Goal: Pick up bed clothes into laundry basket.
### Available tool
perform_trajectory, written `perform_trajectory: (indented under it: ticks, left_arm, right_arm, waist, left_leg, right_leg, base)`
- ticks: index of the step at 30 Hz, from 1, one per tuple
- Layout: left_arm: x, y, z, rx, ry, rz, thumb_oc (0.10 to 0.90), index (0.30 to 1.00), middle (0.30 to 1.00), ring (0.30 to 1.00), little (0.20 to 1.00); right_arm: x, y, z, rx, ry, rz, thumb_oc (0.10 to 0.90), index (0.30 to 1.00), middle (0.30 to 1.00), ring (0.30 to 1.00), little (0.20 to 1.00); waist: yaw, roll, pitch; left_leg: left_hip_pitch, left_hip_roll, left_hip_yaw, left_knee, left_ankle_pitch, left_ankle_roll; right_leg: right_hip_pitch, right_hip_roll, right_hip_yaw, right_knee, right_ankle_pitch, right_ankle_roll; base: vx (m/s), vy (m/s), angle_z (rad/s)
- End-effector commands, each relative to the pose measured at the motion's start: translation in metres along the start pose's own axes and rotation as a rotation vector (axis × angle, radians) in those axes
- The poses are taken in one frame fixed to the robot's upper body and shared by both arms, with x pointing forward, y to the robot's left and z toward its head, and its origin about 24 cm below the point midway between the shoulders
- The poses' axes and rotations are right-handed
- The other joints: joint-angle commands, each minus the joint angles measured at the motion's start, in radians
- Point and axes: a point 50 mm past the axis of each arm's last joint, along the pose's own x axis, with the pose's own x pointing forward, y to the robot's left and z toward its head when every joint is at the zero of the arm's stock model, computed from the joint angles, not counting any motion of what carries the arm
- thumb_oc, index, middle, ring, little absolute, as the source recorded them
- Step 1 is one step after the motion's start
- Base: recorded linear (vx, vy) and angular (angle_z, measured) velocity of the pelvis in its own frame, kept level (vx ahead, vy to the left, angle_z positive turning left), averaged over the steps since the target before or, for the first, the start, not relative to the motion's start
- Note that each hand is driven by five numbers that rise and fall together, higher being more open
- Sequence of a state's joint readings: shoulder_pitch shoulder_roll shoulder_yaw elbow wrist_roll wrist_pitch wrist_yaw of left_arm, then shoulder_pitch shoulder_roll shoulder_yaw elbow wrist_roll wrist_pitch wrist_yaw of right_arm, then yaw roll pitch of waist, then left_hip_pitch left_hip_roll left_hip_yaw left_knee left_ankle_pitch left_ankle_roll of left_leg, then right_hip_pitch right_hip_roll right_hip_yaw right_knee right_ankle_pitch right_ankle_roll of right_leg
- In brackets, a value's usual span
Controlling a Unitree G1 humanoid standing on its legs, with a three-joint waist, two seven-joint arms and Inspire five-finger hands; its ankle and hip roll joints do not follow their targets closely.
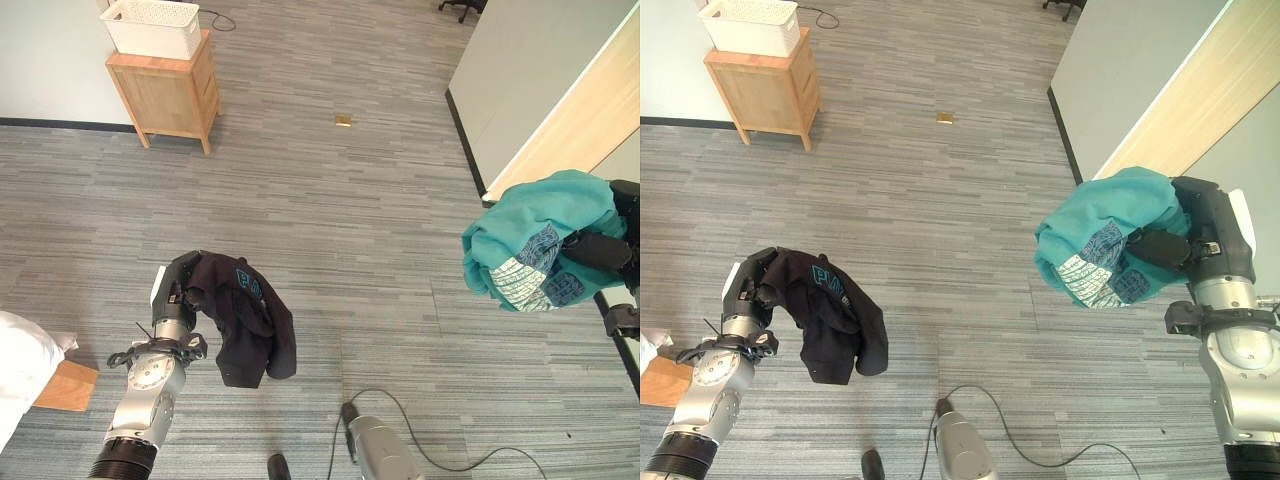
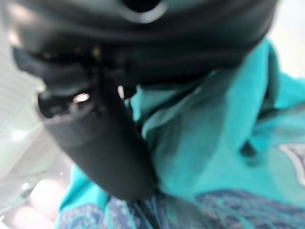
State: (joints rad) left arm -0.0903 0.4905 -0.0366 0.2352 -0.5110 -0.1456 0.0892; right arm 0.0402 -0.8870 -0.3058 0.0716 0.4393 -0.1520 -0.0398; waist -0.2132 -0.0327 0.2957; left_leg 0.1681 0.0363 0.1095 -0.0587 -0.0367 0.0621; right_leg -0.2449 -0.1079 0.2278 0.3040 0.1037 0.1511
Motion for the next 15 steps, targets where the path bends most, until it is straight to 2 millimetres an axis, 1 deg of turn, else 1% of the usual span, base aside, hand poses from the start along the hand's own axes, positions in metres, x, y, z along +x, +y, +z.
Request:
perform_trajectory:
  ticks: [1,2,4,6,7,8,9,10,11,12,13,14,15]
  left_arm:
    - [0.014,-0.013,0.061,0.007,-0.281,-0.12,0.4,0.3,0.3,0.3,0.3]
    - [0.014,-0.013,0.061,0.007,-0.28,-0.121,0.4,0.3,0.3,0.3,0.3]
    - [0.013,-0.012,0.06,0.009,-0.279,-0.123,0.4,0.3,0.3,0.3,0.3]
    - [0.012,-0.011,0.06,0.006,-0.281,-0.111,0.4,0.3,0.3,0.3,0.3]
    - [0.012,-0.011,0.059,0.003,-0.279,-0.107,0.4,0.3,0.3,0.3,0.3]
    - [0.012,-0.008,0.058,-0.007,-0.276,-0.087,0.4,0.3,0.3,0.3,0.3]
    - [0.012,-0.007,0.056,-0.01,-0.269,-0.082,0.4,0.3,0.3,0.3,0.3]
    - [0.01,-0.004,0.053,-0.013,-0.261,-0.065,0.4,0.3,0.3,0.3,0.3]
    - [0.008,-0.003,0.05,-0.018,-0.251,-0.056,0.4,0.3,0.3,0.3,0.3]
    - [0.006,-0.002,0.046,-0.021,-0.242,-0.041,0.4,0.3,0.3,0.3,0.3]
    - [0.006,0.0,0.044,-0.025,-0.231,-0.032,0.4,0.3,0.3,0.3,0.3]
    - [0.004,-0.002,0.04,-0.044,-0.223,-0.025,0.4,0.3,0.3,0.3,0.3]
    - [0.002,-0.006,0.032,-0.078,-0.201,-0.031,0.4,0.3,0.3,0.3,0.3]
  right_arm:
    - [0.016,-0.028,0.032,0.04,-0.183,-0.184,0.4,0.3,0.3,0.3,0.3]
    - [0.015,-0.029,0.032,0.04,-0.182,-0.184,0.4,0.3,0.3,0.3,0.3]
    - [0.009,-0.032,0.024,0.055,-0.155,-0.212,0.4,0.3,0.3,0.3,0.3]
    - [0.004,-0.036,0.018,0.059,-0.136,-0.24,0.4,0.3,0.3,0.3,0.3]
    - [0.001,-0.038,0.017,0.061,-0.131,-0.255,0.4,0.3,0.3,0.3,0.3]
    - [-0.004,-0.043,0.014,0.068,-0.123,-0.282,0.4,0.3,0.3,0.3,0.3]
    - [-0.006,-0.045,0.013,0.064,-0.12,-0.29,0.4,0.3,0.3,0.3,0.3]
    - [-0.008,-0.047,0.014,0.062,-0.121,-0.298,0.4,0.3,0.3,0.3,0.3]
    - [-0.011,-0.049,0.012,0.051,-0.111,-0.303,0.4,0.3,0.3,0.3,0.3]
    - [-0.012,-0.05,0.012,0.03,-0.108,-0.308,0.4,0.3,0.3,0.3,0.3]
    - [-0.014,-0.051,0.013,0.019,-0.107,-0.3,0.4,0.3,0.3,0.3,0.3]
    - [-0.014,-0.048,0.017,0.027,-0.124,-0.285,0.4,0.3,0.3,0.3,0.3]
    - [-0.017,-0.048,0.02,0.041,-0.143,-0.271,0.4,0.3,0.3,0.3,0.3]
  waist:
    - [-0.002,-0.035,-0.089]
    - [-0.002,-0.035,-0.088]
    - [-0.016,-0.032,-0.096]
    - [-0.027,-0.028,-0.104]
    - [-0.031,-0.027,-0.108]
    - [-0.042,-0.024,-0.119]
    - [-0.052,-0.017,-0.123]
    - [-0.059,-0.015,-0.128]
    - [-0.069,-0.006,-0.133]
    - [-0.077,-0.001,-0.138]
    - [-0.082,0.007,-0.148]
    - [-0.094,0.018,-0.151]
    - [-0.105,0.032,-0.154]
  left_leg:
    - [0.024,0.019,0.003,0.039,-0.084,-0.082]
    - [0.025,0.019,0.002,0.041,-0.085,-0.081]
    - [0.045,0.016,-0.015,0.039,-0.102,-0.088]
    - [0.071,0.011,-0.03,0.037,-0.126,-0.093]
    - [0.083,0.008,-0.036,0.039,-0.14,-0.096]
    - [0.128,0.005,-0.041,0.038,-0.171,-0.104]
    - [0.15,0.012,-0.045,0.029,-0.178,-0.107]
    - [0.172,0.011,-0.04,0.027,-0.187,-0.109]
    - [0.194,0.022,-0.038,0.027,-0.199,-0.114]
    - [0.211,0.031,-0.037,0.035,-0.207,-0.12]
    - [0.211,0.05,-0.047,0.065,-0.189,-0.131]
    - [0.211,0.074,-0.034,0.094,-0.169,-0.15]
    - [0.179,0.098,-0.046,0.159,-0.102,-0.171]
  right_leg:
    - [-0.008,-0.01,0.073,-0.017,0.104,0.054]
    - [-0.003,-0.012,0.072,-0.024,0.106,0.056]
    - [0.003,-0.021,0.095,-0.082,0.107,0.073]
    - [0.0,-0.024,0.086,-0.139,0.083,0.085]
    - [-0.005,-0.024,0.068,-0.176,0.07,0.091]
    - [-0.021,-0.02,0.01,-0.256,0.045,0.098]
    - [-0.017,-0.013,-0.026,-0.276,0.044,0.097]
    - [-0.023,-0.003,-0.053,-0.29,0.046,0.096]
    - [-0.021,0.007,-0.082,-0.297,0.048,0.094]
    - [-0.018,0.018,-0.107,-0.282,0.044,0.088]
    - [-0.013,0.028,-0.099,-0.259,0.024,0.063]
    - [-0.018,0.05,-0.107,-0.243,0.029,0.053]
    - [0.001,0.08,-0.079,-0.239,0.015,0.024]
  base:
    - [0.13,-0.061,0.29]
    - [0.14,-0.071,0.3]
    - [0.19,-0.081,0.44]
    - [0.27,-0.105,0.25]
    - [0.41,-0.192,0.11]
    - [0.39,-0.199,0.0]
    - [0.4,-0.241,0.03]
    - [0.31,-0.221,0.2]
    - [0.33,-0.277,0.21]
    - [0.34,-0.326,0.26]
    - [0.32,-0.355,0.25]
    - [0.28,-0.36,0.35]
    - [0.34,-0.48,0.28]
